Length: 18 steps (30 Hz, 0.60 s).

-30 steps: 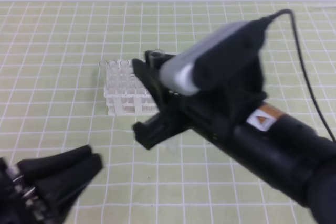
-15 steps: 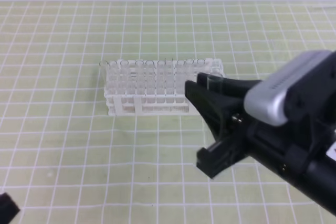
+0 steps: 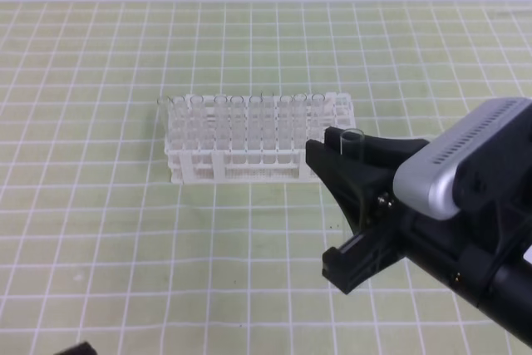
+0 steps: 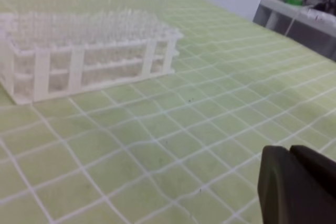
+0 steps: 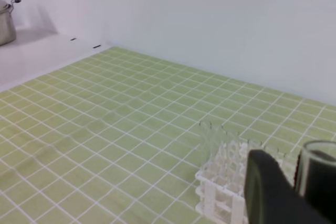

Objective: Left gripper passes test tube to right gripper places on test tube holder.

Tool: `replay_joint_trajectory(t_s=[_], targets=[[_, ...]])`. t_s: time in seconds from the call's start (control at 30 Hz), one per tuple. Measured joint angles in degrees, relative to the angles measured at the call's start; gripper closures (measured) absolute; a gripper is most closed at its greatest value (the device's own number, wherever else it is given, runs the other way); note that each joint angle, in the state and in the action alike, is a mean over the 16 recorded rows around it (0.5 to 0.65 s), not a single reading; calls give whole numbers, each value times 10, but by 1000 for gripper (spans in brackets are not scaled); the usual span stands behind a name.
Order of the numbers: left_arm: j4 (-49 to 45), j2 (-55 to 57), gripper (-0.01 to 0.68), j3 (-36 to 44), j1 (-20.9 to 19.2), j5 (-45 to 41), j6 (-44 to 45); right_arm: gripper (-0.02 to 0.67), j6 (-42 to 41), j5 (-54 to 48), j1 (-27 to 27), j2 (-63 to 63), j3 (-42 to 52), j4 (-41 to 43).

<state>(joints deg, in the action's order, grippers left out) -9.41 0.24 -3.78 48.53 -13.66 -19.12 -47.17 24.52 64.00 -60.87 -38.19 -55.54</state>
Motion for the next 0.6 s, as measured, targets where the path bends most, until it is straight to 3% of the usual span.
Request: replay_joint_trajectory(t_s=[0.33,0.6], targets=[[-11,-1,673,41,0,74,-3,640,-7,6,0,0,0,1],[-13,-1,673,41,0,80,-4,640,-8,6,0,0,0,1]])
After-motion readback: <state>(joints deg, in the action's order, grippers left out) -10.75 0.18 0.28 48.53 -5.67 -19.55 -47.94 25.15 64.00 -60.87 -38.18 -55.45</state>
